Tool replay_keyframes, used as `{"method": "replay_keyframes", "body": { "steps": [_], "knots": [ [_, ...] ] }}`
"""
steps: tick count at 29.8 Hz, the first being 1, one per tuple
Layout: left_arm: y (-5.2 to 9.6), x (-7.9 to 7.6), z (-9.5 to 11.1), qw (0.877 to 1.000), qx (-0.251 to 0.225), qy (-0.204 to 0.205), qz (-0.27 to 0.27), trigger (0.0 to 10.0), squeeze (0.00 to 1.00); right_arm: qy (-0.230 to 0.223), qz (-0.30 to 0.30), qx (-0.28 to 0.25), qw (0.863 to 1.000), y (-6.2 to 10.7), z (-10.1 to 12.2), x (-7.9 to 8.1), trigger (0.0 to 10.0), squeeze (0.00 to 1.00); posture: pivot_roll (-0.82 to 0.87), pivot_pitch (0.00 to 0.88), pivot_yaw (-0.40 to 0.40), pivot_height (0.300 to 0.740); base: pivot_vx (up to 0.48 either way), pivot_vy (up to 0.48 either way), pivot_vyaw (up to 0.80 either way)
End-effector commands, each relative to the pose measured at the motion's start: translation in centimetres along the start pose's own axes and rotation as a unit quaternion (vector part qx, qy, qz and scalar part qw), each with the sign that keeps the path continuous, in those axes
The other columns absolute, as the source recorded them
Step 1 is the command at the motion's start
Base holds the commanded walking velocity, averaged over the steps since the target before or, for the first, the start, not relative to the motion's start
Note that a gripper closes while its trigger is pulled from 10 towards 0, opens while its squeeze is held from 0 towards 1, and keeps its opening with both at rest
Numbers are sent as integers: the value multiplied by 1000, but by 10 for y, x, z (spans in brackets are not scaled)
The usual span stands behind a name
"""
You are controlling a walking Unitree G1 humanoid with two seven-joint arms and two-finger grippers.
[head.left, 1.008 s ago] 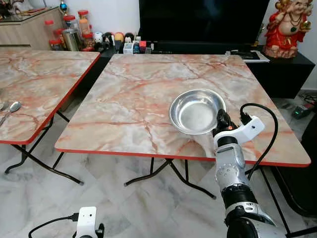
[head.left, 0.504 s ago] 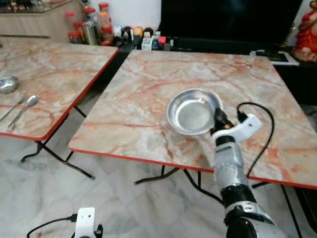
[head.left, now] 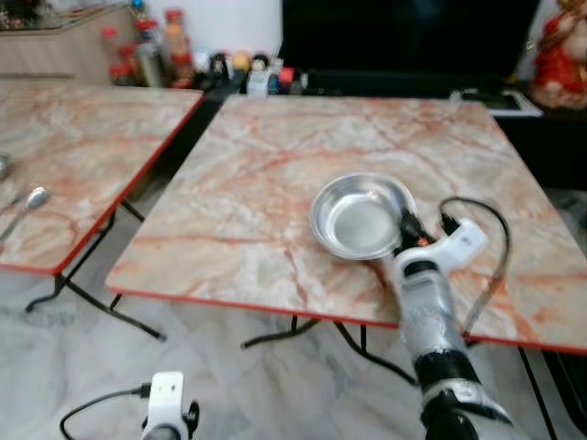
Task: Setting the table
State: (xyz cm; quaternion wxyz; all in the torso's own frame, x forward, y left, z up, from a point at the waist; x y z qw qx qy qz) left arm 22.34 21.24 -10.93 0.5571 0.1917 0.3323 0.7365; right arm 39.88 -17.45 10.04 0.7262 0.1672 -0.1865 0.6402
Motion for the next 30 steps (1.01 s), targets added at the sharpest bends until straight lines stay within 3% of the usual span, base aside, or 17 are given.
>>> {"method": "replay_keyframes", "body": {
  "steps": [1, 5, 6, 9, 19, 23, 26, 30],
  "knots": [
    [1, 6, -4, 1000, 8, 4, 7, 10000, 0, -4, 4, -7, 1000, -1, 4, 7, 10000, 0, -13, 0, -4, 719, 0, 0, 0],
    [1, 5, -5, 1000, 9, 4, 6, 10000, 0, -4, -19, -7, 1000, 3, 3, -6, 10000, 0, -13, 0, -4, 719, 0, 0, 0],
    [1, 5, -6, 1000, 11, 2, 4, 10000, 0, -16, -36, -7, 999, 3, 4, -15, 10000, 0, -26, 0, 6, 719, 0, 0, 0],
    [2, 5, -6, 1000, 13, -3, 2, 10000, 0, -33, -50, -7, 998, 2, 7, -21, 10000, 0, -28, 0, 9, 719, 0, 0, 0],
    [1, 7, -4, 1000, 10, -7, 2, 10000, 0, -59, -49, 8, 997, -8, 4, -14, 10000, 0, -13, 0, 8, 719, 0, 0, 0],
    [1, 10, -3, 1000, 10, -11, 8, 10000, 0, -94, -52, 46, 993, -10, -11, -7, 10000, 0, -12, 0, 8, 719, 0, 0, 0],
    [1, 11, -3, 1000, 9, -5, 12, 10000, 0, -97, -54, 61, 992, -9, -20, -3, 10000, 0, 4, 0, -1, 719, 0, 0, 0],
    [2, 10, -6, 1000, 11, -1, 12, 10000, 0, -87, -76, 62, 991, -7, -22, -9, 10000, 0, 5, 0, -4, 719, 0, 0, 0]
  ]
}}
Point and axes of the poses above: a point about 5 cm out from each wrist's last joint towards the gripper, its own y axis pointing back from the gripper into the wrist, its own z axis along the axis of the wrist's last joint, x = y × z, the point moved 5 cm from there along -y, pointing out of the wrist towards the gripper, and after that the axes turned 15 degrees about y, right-handed, at the moved point
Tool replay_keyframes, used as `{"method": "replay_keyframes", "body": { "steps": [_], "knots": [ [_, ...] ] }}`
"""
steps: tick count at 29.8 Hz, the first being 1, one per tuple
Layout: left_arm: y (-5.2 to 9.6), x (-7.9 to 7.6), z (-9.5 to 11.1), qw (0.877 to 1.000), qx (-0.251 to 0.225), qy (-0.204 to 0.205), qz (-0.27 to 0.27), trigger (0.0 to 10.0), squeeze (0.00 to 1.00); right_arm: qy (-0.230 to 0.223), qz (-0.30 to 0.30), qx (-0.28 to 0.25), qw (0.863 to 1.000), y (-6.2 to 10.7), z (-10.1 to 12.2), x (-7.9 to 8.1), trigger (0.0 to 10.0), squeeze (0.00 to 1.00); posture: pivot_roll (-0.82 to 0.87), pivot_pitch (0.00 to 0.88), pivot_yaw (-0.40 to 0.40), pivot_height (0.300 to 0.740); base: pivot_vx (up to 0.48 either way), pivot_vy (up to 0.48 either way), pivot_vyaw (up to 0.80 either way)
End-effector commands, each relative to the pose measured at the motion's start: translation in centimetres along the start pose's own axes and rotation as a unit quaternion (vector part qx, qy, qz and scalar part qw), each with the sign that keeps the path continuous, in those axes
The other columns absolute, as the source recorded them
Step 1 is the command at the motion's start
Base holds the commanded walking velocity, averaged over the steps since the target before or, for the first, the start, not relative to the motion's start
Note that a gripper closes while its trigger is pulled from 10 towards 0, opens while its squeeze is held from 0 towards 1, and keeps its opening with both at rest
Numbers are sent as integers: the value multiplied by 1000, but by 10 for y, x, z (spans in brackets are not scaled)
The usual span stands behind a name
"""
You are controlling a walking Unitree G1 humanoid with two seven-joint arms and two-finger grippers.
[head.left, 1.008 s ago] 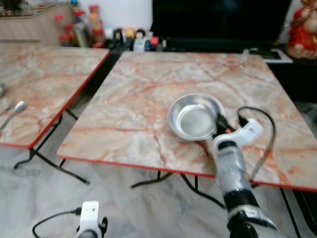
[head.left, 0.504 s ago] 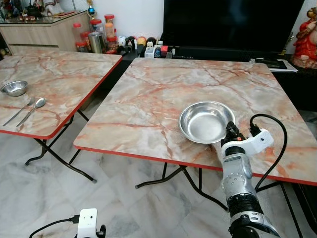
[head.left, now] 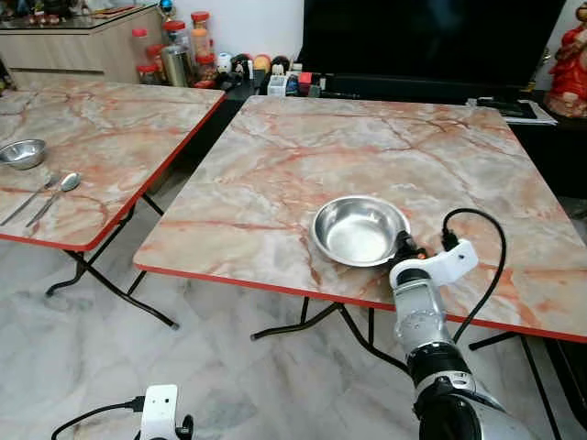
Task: Setting the table
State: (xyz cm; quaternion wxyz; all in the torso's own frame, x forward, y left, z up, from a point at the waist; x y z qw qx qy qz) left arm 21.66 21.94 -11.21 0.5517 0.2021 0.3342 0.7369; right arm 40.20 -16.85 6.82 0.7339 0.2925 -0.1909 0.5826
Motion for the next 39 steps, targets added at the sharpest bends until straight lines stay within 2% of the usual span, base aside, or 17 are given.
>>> {"method": "replay_keyframes", "body": {
  "steps": [1, 5, 9, 21, 31, 32, 33, 39],
  "knots": [
    [0, 1, -1, 1000, 3, 4, 5, 10000, 0, 3, -5, -15, 1000, -3, 9, 3, 10000, 0, 5, 0, -4, 719, 0, 0, 0],
    [1, 0, -4, 1000, 6, 6, 2, 10000, 0, 32, -16, -27, 999, -3, 15, -1, 10000, 0, 0, 0, -3, 719, 0, 0, 0],
    [1, 0, -5, 1000, 9, 5, 1, 10000, 0, 24, -28, -39, 999, -4, 24, -7, 10000, 0, -6, 0, -1, 719, 0, 0, 0],
    [1, -3, -6, 1000, 15, 3, -3, 10000, 0, 25, -52, -17, 998, -2, 11, -16, 10000, 0, -7, 0, 1, 719, 0, 0, 0],
    [1, -3, -7, 1000, 18, 0, -4, 10000, 0, 26, -54, -16, 998, -2, 11, -17, 10000, 0, -8, 0, 2, 719, 0, 0, 0],
    [1, -4, -7, 1000, 18, 0, -5, 10000, 0, 24, -53, -16, 998, -2, 11, -17, 10000, 59, -9, 0, 2, 719, 0, 0, 0],
    [1, -4, -7, 1000, 19, 0, -5, 10000, 0, 25, -52, -16, 998, -2, 11, -16, 10000, 1000, -9, 0, 2, 719, 0, 0, 0],
    [1, -4, -8, 1000, 19, -1, -5, 10000, 0, 24, -49, -16, 998, -3, 11, -15, 10000, 1000, -7, 0, 2, 719, 0, 0, 0]
  ]
}}
Point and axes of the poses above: a point about 5 cm out from each wrist's last joint towards the gripper, its own y axis pointing back from the gripper into the wrist, its own z axis along the axis of the wrist's last joint, x = y × z, the point moved 5 cm from there along -y, pointing out of the wrist towards the gripper, and after that the axes turned 15 degrees about y, right-handed, at the moved point
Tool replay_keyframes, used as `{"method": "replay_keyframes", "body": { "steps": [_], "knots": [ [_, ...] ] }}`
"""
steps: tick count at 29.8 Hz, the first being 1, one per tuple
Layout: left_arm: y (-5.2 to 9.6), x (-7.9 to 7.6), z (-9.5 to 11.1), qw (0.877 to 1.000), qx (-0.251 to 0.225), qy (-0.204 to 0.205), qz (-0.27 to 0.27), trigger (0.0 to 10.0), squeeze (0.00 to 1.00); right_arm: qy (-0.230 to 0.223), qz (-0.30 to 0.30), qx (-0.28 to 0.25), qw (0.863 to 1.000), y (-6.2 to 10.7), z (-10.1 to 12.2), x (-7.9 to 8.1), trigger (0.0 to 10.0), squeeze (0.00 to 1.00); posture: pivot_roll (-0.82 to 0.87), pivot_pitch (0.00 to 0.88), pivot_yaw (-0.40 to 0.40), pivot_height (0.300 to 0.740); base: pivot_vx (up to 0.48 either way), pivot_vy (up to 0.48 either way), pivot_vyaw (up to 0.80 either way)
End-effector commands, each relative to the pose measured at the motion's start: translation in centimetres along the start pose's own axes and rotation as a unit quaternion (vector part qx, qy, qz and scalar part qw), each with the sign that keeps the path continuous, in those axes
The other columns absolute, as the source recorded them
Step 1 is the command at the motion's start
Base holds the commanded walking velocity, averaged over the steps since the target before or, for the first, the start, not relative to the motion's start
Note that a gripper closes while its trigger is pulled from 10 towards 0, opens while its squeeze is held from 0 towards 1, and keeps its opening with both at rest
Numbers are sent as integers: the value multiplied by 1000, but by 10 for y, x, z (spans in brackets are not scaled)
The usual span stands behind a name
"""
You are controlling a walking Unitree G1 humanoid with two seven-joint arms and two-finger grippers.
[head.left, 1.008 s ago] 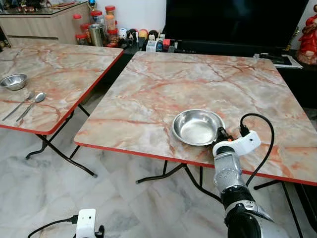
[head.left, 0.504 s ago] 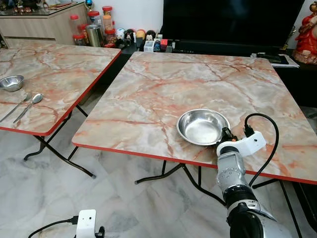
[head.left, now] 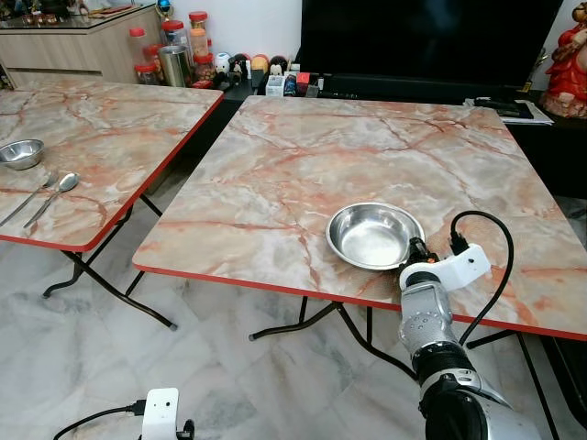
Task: Setting the table
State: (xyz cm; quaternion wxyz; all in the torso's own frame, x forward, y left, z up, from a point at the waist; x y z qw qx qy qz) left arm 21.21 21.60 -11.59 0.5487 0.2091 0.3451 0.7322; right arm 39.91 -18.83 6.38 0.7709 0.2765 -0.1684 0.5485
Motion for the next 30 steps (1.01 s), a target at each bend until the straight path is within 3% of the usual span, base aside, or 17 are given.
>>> {"method": "replay_keyframes", "body": {
  "steps": [1, 15, 16, 17, 24, 27, 30],
  "knots": [
    [0, -3, -1, 1000, 5, -2, -5, 10000, 0, 1, 1, 0, 1000, -1, 2, 3, 10000, 1000, -7, 0, 2, 719, 0, 0, 0],
    [-1, -6, 2, 1000, 4, -6, -9, 10000, 0, 14, 10, -15, 1000, -3, 10, 7, 10000, 1000, -11, 0, -1, 719, 0, 0, 0],
    [-1, -6, 2, 1000, 3, -6, -10, 10000, 0, 16, 9, -18, 1000, -3, 12, 6, 10000, 741, -11, 0, -1, 719, 0, 0, 0],
    [-1, -7, 2, 1000, 3, -7, -10, 10000, 0, 18, 8, -21, 1000, -4, 13, 6, 10000, 0, -11, 0, -1, 719, 0, 0, 0],
    [-2, -8, 3, 1000, 1, -5, -14, 10000, 0, 36, -17, -51, 998, -3, 26, -7, 10000, 0, -12, 0, 0, 719, 0, 0, 0],
    [-2, -8, 5, 1000, 0, -4, -13, 10000, 0, 38, -12, -77, 996, -3, 38, -3, 10000, 0, -14, 0, 2, 719, 0, 0, 0],
    [-2, -8, 6, 1000, -2, -3, -12, 10000, 0, 80, 9, -113, 990, -2, 53, 8, 10000, 0, -19, 0, 4, 719, 0, 0, 0]
  ]
}}
Point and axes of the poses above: a point about 5 cm out from each wrist's last joint towards the gripper, its own y axis pointing back from the gripper into the wrist, its own z axis along the axis of the wrist's last joint, x = y × z, the point moved 5 cm from there along -y, pointing out of the wrist towards the gripper, and after that the axes turned 15 degrees about y, right-handed, at the moved point
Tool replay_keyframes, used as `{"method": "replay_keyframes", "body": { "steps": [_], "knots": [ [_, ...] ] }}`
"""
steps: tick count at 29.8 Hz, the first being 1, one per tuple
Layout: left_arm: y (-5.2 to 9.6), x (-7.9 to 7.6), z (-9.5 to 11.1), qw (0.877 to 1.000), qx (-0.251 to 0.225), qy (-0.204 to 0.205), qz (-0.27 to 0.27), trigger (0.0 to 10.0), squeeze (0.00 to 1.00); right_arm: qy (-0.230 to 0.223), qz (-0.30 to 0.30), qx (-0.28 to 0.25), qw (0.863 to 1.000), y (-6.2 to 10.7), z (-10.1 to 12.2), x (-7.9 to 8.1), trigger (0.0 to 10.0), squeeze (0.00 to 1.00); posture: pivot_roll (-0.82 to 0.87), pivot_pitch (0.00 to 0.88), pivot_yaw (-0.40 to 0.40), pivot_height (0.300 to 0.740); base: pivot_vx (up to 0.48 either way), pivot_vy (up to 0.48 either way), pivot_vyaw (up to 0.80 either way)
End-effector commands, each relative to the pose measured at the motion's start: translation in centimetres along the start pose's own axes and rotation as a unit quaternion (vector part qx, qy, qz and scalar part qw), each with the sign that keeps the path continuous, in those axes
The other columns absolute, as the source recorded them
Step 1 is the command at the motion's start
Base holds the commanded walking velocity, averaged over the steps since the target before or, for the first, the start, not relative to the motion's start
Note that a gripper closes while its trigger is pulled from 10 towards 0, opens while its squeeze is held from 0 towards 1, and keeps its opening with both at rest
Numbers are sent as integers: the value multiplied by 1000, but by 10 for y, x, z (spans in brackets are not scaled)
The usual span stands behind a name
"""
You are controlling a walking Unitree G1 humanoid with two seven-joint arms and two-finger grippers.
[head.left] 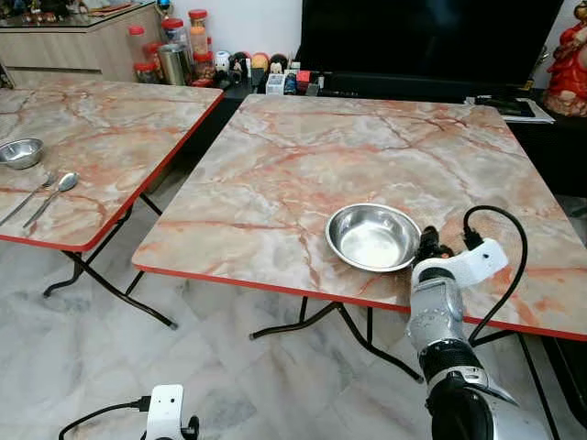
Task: Setting the table
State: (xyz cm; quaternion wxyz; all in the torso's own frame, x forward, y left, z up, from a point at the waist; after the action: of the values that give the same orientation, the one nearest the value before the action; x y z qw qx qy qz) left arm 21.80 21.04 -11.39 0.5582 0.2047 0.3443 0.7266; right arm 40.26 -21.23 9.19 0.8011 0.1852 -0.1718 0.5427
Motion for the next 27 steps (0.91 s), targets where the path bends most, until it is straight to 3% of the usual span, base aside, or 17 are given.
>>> {"method": "replay_keyframes", "body": {
  "steps": [1, 4, 7, 8, 9, 10, 14, 17, 27],
  "knots": [
    [-1, -1, 2, 1000, 1, -1, -1, 10000, 0, 28, 14, -33, 999, -2, 17, 8, 10000, 0, -19, 0, 4, 719, 0, 0, 0],
    [-1, -1, 3, 1000, -2, 1, -1, 10000, 0, 113, 55, -90, 988, 0, 36, 27, 10000, 0, -21, 0, 7, 719, 0, 0, 0],
    [-1, -1, 4, 1000, -5, 3, -1, 10000, 0, 149, 66, -113, 980, 2, 43, 34, 10000, 0, -21, 0, 8, 719, 0, 0, 0],
    [-1, -1, 4, 1000, -6, 4, -2, 10000, 0, 187, 81, -136, 970, 5, 47, 43, 10000, 0, -22, 0, 12, 719, 0, 0, 0],
    [-1, -1, 5, 1000, -7, 4, -1, 10000, 0, 243, 110, -164, 950, 11, 49, 58, 10000, 0, -23, 0, 15, 719, 0, 0, 0],
    [-1, -1, 5, 1000, -6, 3, -1, 10000, 0, 256, 121, -171, 944, 14, 49, 64, 10000, 0, -24, 0, 16, 719, 0, 0, 0],
    [-1, 2, 4, 1000, -3, 7, 6, 10000, 0, 274, 154, -183, 932, 21, 44, 78, 10000, 0, -24, 0, 17, 719, 0, 0, 0],
    [-1, 4, 4, 1000, -2, 11, 11, 10000, 0, 278, 156, -176, 931, 22, 39, 79, 10000, 0, -20, 0, 15, 719, 0, 0, 0],
    [-2, 6, 9, 1000, -5, 7, 12, 10000, 0, 283, 196, -182, 921, 31, 32, 96, 10000, 0, -13, 0, 17, 719, 0, 319, 0]
  ]
}}
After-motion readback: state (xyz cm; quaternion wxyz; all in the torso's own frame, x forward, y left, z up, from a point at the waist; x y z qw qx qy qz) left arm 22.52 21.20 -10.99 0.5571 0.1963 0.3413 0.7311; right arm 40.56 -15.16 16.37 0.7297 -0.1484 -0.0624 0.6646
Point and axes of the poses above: a point about 5 cm out from each wrist's last joint towards the gripper, its own y axis pointing back from the gripper into the wrist, its own z axis along the axis of the wrist's last joint, x = y × z, the point moved 5 cm from there along -y, pointing out of the wrist towards the gripper, and after that the axes turned 15 degrees about y, right-handed, at the moved point
